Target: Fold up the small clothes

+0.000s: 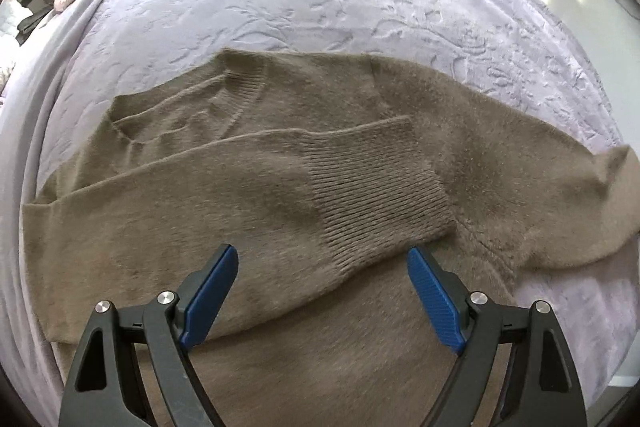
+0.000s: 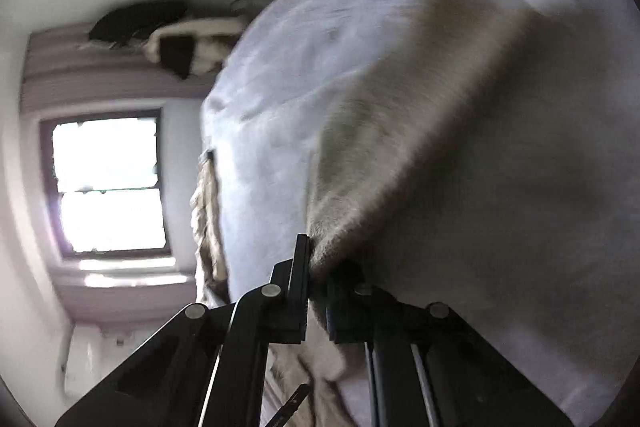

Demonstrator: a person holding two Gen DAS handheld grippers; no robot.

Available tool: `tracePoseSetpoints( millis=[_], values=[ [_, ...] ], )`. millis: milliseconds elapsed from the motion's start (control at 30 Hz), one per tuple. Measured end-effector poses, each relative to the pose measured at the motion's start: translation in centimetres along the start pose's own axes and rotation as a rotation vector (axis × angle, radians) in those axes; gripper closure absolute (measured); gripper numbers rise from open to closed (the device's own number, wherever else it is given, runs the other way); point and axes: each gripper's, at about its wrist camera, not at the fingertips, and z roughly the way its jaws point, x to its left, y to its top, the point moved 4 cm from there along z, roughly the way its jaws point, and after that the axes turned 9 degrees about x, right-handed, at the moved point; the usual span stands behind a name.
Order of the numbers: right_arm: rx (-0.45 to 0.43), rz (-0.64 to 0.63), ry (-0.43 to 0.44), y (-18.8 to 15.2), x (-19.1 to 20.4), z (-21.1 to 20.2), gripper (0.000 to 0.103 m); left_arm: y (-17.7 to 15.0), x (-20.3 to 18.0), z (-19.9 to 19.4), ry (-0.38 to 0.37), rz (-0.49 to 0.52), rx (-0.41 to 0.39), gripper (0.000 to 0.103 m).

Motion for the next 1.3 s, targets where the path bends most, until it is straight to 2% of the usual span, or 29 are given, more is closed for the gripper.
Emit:
tracePoseSetpoints(
  millis=[133, 233, 367, 500, 600, 667, 733, 833, 900, 933, 967, 1000, 1067, 1133, 1200, 1233, 1267, 1300],
  values=[
    [0.064, -0.169, -0.006, -1.0, 5.4, 2.2, 0.096, -0.8, 2.5, -1.6, -0.008, -0.019, -0.024, 0.016],
    [0.133, -0.299, 0.002, -2.9, 10.0, 5.3, 0.096, -1.0, 4.4, -2.7, -0.006, -0.037, -0.046, 0.016],
    [0.252, -0.491, 0.006, -7.3, 15.9, 10.6, 0.096, -1.1, 8.4, -3.5, -0.021, -0.098, -0.064, 0.016],
    [0.416, -0.715, -0.017, -14.8, 20.4, 17.1, 0.096, -2.6, 12.6, -3.6, -0.014, -0.173, -0.066, 0.016],
    [0.51, -0.863, -0.099, -20.3, 21.4, 21.6, 0.096, -3.9, 15.5, -3.1, -0.001, -0.249, -0.054, 0.016],
    [0.588, -0.933, -0.161, -24.2, 20.7, 24.7, 0.096, -4.8, 17.4, -2.7, 0.0, -0.294, -0.045, 0.016],
    [0.653, -0.95, -0.206, -26.8, 19.4, 27.0, 0.096, -5.9, 18.7, -2.4, -0.001, -0.323, -0.036, 0.016],
    [0.739, -0.926, -0.343, -29.3, 15.9, 30.1, 0.094, -7.3, 19.8, -1.9, -0.004, -0.343, -0.025, 0.016],
    [0.752, -0.897, -0.464, -30.0, 13.8, 31.0, 0.079, -8.1, 20.4, -1.6, -0.014, -0.356, -0.021, 0.016],
    [0.752, -0.876, -0.478, -30.2, 13.1, 30.7, 0.052, -8.5, 20.7, -1.4, -0.024, -0.362, -0.019, 0.016],
    [0.747, -0.834, -0.46, -30.0, 12.8, 30.5, 0.034, -8.8, 20.9, -1.4, -0.03, -0.367, -0.018, 0.016],
    [0.727, -0.771, -0.409, -29.5, 12.8, 29.9, 0.033, -9.1, 21.0, -1.3, -0.034, -0.371, -0.017, 0.016],
    [0.672, -0.69, -0.373, -28.6, 12.9, 29.2, 0.033, -9.6, 21.5, -1.2, -0.041, -0.377, -0.017, 0.016],
    [0.615, -0.592, -0.356, -27.1, 12.8, 29.1, 0.035, -10.1, 21.8, -1.3, -0.049, -0.382, -0.016, 0.016],
    [0.585, -0.485, -0.341, -26.1, 12.3, 29.6, 0.059, -10.4, 22.3, -1.6, -0.055, -0.389, -0.019, 0.016],
    [0.579, -0.46, -0.344, -25.9, 12.3, 30.0, 0.089, -10.8, 22.6, -1.9, -0.06, -0.394, -0.023, 0.016],
    [0.57, -0.465, -0.35, -25.7, 12.7, 30.5, 0.097, -11.0, 23.0, -2.2, -0.063, -0.396, -0.025, 0.016],
    [0.56, -0.526, -0.343, -26.0, 13.7, 30.8, 0.097, -11.2, 23.3, -2.4, -0.064, -0.398, -0.028, 0.016]
  ],
)
